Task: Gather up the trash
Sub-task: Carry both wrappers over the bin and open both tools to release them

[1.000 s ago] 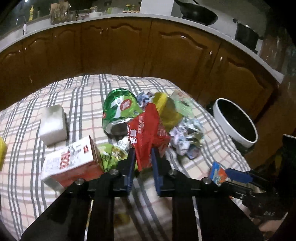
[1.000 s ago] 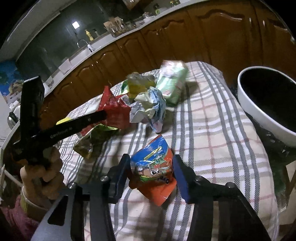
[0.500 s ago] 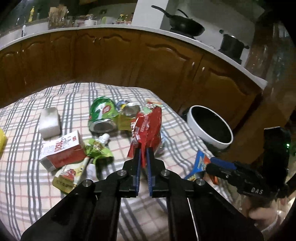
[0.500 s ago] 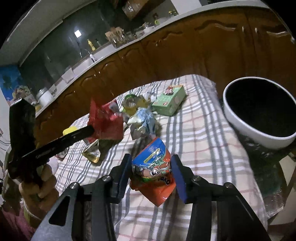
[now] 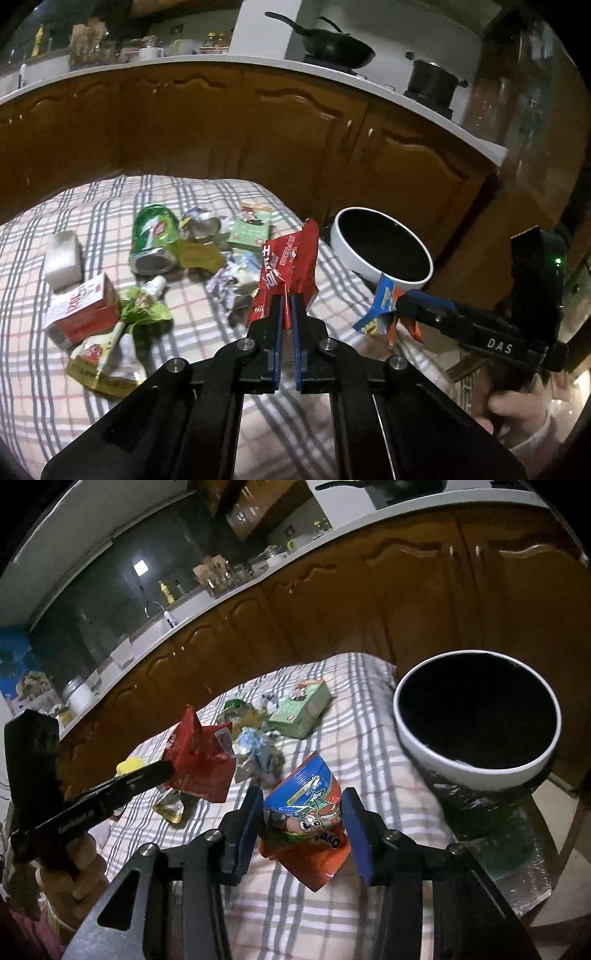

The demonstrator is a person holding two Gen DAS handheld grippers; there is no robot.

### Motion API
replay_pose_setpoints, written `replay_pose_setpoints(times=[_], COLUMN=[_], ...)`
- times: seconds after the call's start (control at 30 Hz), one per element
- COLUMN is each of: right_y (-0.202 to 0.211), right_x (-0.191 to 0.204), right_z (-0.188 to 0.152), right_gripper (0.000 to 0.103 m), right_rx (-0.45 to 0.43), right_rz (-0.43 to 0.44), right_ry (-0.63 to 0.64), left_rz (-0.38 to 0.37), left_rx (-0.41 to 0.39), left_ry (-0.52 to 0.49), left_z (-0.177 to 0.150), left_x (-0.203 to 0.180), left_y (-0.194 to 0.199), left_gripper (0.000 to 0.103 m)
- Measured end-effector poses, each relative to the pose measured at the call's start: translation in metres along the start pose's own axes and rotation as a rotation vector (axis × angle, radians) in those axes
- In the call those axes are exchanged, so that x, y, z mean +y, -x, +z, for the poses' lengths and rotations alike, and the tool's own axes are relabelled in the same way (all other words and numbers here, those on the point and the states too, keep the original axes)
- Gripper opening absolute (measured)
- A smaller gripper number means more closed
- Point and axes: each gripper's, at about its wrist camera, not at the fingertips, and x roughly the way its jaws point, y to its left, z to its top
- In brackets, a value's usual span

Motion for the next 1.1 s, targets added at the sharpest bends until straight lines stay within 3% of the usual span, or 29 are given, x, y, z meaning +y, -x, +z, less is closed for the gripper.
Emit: replay_pose_setpoints(times=[0.7,1.1], right_y=[0.027,0.036], right_x=[-0.039,-0.095], right_z=[0.038,0.073], right_gripper=[0.045,0.045], right_rx=[-0.087,-0.128], right_rz=[-0.083,-0.198], right_ry=[-0.004,-0.035], left_rz=[-0.085,-0.170], left_rx=[-0.007,-0.020], left_ry=[-0.064,-0.144], left_z=[0.027,0.076], left_x=[-0.047,-0.099], left_y=[-0.024,-0.069], left_gripper=[0.003,0.003])
